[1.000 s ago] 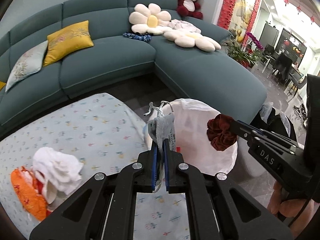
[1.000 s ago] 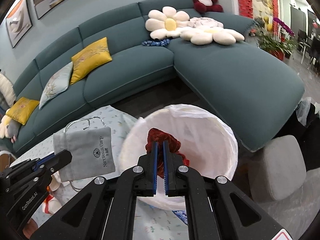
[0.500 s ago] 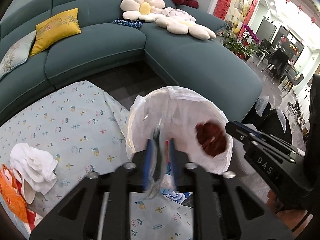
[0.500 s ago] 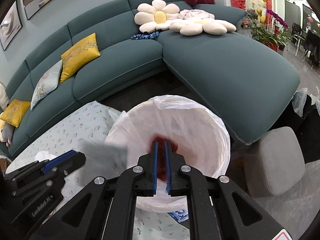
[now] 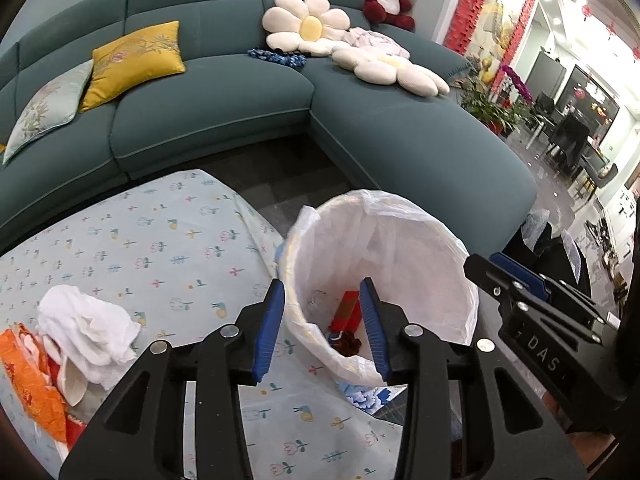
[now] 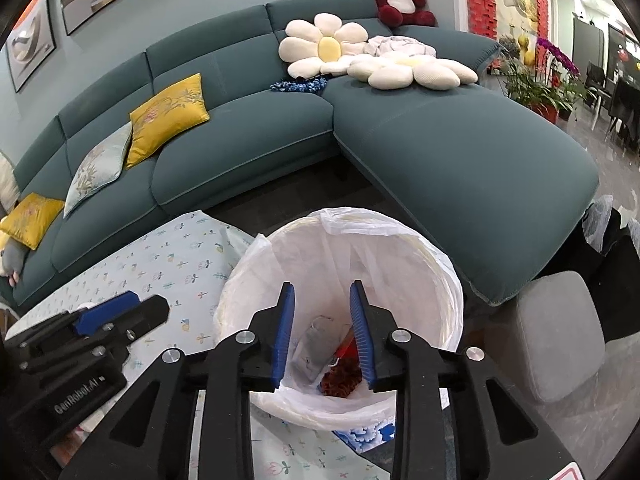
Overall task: Collect trash
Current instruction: 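Grasp the orange plastic bag with the left gripper while the right grasps the white cloth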
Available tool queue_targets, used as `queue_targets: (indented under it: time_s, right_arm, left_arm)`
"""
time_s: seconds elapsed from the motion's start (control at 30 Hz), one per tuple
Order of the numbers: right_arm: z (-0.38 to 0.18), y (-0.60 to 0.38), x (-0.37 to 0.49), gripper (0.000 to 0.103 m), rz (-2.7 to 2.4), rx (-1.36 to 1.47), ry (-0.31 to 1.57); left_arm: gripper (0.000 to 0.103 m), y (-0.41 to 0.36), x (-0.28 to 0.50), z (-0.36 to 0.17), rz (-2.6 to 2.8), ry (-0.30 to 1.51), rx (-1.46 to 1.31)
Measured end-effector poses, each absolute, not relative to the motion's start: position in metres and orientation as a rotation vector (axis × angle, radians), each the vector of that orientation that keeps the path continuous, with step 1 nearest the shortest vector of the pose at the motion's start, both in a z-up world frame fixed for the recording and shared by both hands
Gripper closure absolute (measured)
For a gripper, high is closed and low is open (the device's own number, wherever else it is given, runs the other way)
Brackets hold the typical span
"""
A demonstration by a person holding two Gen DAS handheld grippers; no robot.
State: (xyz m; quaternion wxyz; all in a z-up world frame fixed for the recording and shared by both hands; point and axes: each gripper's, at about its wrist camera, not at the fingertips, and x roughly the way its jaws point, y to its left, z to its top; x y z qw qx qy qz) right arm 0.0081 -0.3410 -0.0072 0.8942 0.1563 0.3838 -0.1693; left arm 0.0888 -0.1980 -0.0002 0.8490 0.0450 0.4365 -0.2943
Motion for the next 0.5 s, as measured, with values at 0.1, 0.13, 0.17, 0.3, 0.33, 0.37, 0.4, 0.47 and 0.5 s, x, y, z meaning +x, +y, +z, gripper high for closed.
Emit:
queue_targets:
  time_s: [0.1,0.13,0.17,0.3,0.33,0.37,0.4,0.47,0.5]
  right_arm:
    - [-0.003,-0.33,0.01,0.074,-0.333,0.306,0.796]
    - [-0.002,-0.327,0.012,0.074,-0.326,0.302,0.797]
    - [-0.001,-0.319,0.014,0.073,-0.311,0.292,0.8]
    - [0.005,-0.293,0.02,0.068,-0.263,0.248,0.806]
    - [0.007,-0.287,0.022,0.067,-0.25,0.24,0.807]
    - [0.009,-0.277,0.024,0.067,-0.233,0.226,0.808]
    - [0.011,-0.268,0.025,0.067,-0.218,0.212,0.809]
    - [0.014,-0.249,0.03,0.065,-0.185,0.188,0.812]
    - [0.016,-0.239,0.032,0.062,-0.166,0.176,0.815]
  left_arm:
    - [0.066,-0.183,0.089,0.007,-0.583,0.908,0.098]
    - [0.066,-0.179,0.089,0.009,-0.573,0.907,0.099]
    - [0.065,-0.173,0.088,0.011,-0.562,0.906,0.099]
    - [0.057,-0.142,0.087,0.019,-0.487,0.894,0.121]
    - [0.057,-0.134,0.085,0.021,-0.463,0.887,0.136]
    - [0.056,-0.128,0.085,0.023,-0.44,0.884,0.15]
    - [0.056,-0.119,0.086,0.025,-0.417,0.884,0.158]
    - [0.049,-0.101,0.089,0.029,-0.382,0.894,0.155]
    - [0.047,-0.093,0.09,0.03,-0.368,0.9,0.153]
